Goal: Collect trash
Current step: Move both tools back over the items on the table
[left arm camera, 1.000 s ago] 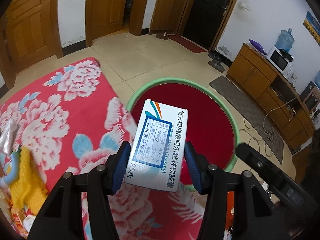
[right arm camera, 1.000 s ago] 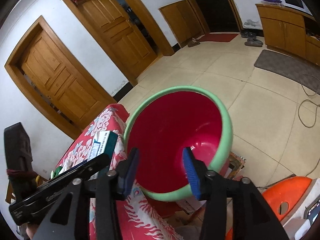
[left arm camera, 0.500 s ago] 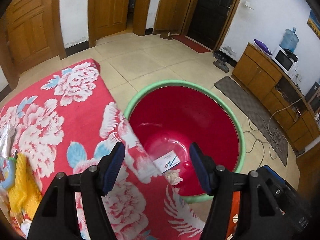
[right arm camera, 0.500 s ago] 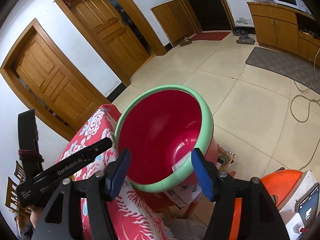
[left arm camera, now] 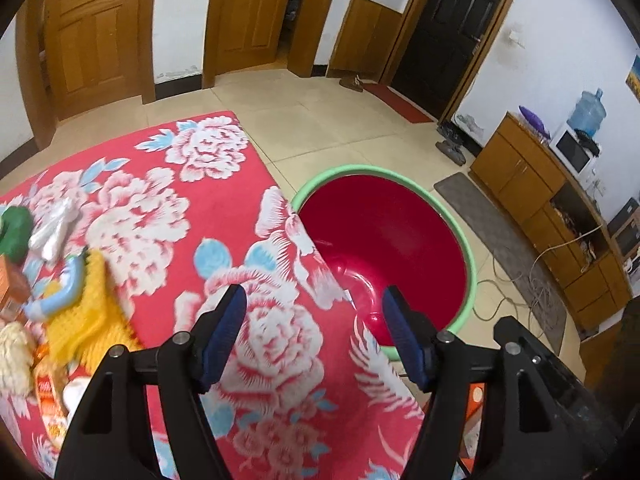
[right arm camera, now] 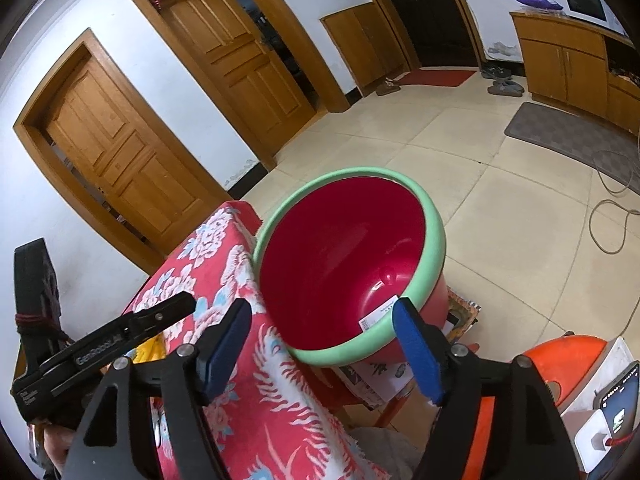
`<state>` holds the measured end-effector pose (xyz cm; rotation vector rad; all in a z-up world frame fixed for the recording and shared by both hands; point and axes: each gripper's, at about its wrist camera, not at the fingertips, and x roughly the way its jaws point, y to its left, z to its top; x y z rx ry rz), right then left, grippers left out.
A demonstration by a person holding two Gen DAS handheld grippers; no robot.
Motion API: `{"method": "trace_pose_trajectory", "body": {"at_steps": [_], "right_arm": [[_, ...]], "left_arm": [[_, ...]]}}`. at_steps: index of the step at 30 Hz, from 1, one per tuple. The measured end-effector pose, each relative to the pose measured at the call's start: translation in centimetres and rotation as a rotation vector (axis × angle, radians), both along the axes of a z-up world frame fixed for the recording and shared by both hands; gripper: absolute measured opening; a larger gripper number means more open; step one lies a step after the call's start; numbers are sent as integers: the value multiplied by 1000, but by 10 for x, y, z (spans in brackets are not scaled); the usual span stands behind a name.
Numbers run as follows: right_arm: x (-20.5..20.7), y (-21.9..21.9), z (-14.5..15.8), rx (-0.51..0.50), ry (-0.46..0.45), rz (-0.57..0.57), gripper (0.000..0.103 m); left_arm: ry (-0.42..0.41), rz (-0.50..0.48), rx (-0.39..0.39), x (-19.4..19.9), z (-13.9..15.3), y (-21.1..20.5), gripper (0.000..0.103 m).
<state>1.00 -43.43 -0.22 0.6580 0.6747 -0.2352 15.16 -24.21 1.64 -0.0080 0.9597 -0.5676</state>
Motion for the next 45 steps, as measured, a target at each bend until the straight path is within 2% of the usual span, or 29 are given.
{"method": "trace_pose_trajectory", "body": {"at_steps": [9,12,19,30,39,45], "right_arm": [[-8,25,18,-25,-30,52,83],[-10,34,22,-24,-41,69,90],[-13,53,28,-33,-47,120,94],[-7,85,26,-54,-26,190,97],[1,105,21,-86,9,227,97],[8,115,12,-115,46,238,97]], "left_arm": [[-40,43,-4,-29,22,38,71],[-63,59,12,-38,28,50,71],[-93,126,46,-49,30,90,74],[-85,291,99,-43,17,162,74],[-61,433,156,-28,-7,216,74],[-30,471,156,-12,-26,235,74]]}}
